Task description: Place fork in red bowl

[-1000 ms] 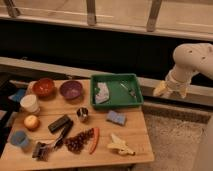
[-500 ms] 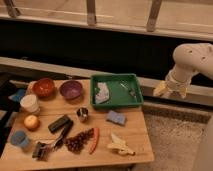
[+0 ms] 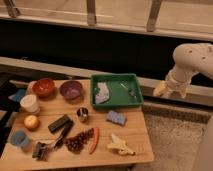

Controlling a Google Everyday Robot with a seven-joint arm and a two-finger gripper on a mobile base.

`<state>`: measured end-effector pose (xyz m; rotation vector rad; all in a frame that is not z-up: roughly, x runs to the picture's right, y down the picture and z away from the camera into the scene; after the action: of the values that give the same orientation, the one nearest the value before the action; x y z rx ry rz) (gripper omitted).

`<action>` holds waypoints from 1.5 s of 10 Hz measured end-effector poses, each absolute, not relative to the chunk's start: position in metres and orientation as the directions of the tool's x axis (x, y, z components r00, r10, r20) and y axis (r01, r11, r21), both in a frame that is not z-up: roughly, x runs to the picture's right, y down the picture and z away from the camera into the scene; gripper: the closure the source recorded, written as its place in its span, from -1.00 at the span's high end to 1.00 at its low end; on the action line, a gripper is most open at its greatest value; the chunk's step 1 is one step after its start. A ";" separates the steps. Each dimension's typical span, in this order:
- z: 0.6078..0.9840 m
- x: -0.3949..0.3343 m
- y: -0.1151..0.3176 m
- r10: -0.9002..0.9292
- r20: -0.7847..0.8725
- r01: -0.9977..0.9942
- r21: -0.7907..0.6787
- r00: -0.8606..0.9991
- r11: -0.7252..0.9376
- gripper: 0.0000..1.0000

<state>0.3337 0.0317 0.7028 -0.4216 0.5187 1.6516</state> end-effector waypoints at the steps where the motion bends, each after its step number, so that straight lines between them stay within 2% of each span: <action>1: 0.703 0.334 0.032 0.823 -0.550 -0.990 0.095 -0.142 -0.107 0.60; 6: 0.702 0.333 0.031 0.827 -0.546 -0.990 0.095 -0.136 -0.100 0.60; 9: 0.696 0.311 0.007 0.895 -0.442 -0.998 0.056 -0.051 -0.029 0.60; 12: 0.688 0.240 -0.034 0.943 -0.324 -0.997 -0.032 0.079 0.073 0.60; 15: 0.686 0.234 -0.038 0.946 -0.309 -0.996 -0.038 0.094 0.086 0.60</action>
<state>0.2337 -0.0377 0.6855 -0.2641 0.2262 1.4653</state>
